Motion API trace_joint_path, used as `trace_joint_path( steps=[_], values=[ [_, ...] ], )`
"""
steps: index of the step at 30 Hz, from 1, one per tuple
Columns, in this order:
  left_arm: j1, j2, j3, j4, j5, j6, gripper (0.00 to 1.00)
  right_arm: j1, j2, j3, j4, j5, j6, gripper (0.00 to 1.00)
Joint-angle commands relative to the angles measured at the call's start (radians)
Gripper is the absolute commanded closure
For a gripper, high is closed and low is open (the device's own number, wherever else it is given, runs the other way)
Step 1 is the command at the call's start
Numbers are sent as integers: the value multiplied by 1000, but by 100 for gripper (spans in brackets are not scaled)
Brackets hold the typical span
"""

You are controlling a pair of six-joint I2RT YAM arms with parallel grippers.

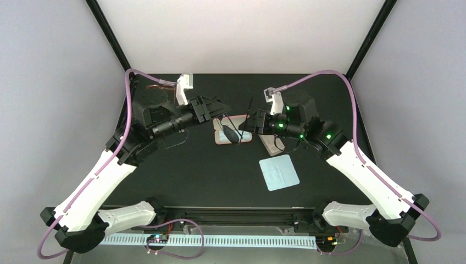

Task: Organize the sunglasses
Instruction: Fold the sunglasses at the center of the board.

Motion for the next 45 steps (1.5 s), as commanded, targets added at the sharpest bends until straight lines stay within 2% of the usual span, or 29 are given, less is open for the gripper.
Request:
trace_joint_path(
  steps=[1,8,15,17,21,22,26,29,36,45],
  values=[
    [-5,-2,-6,36,51,-8,52,-2,37,53,49,-83,-29,58],
    [-7,26,-13,64,77,-5,52,10,82,110,76,-205,-48,59],
    [-15,67,-2,89,97,0,52,45,147,180,6,-232,-78,60],
    [-15,73,3,88,96,6,52,47,152,192,-31,-199,-85,61],
    [-14,71,28,56,75,29,52,22,128,213,-186,17,-82,61],
    [-14,67,33,49,71,36,52,-5,111,199,-204,21,-77,61],
    [-12,52,35,46,65,41,52,-135,5,87,-142,-99,-83,61],
    [-12,39,34,56,68,36,52,-182,-62,61,-107,-174,-125,60],
    [-11,43,52,154,172,6,51,-193,-122,7,114,-524,-52,56],
    [-12,111,131,263,349,-61,50,-193,-117,32,279,-636,106,49]
  ],
)
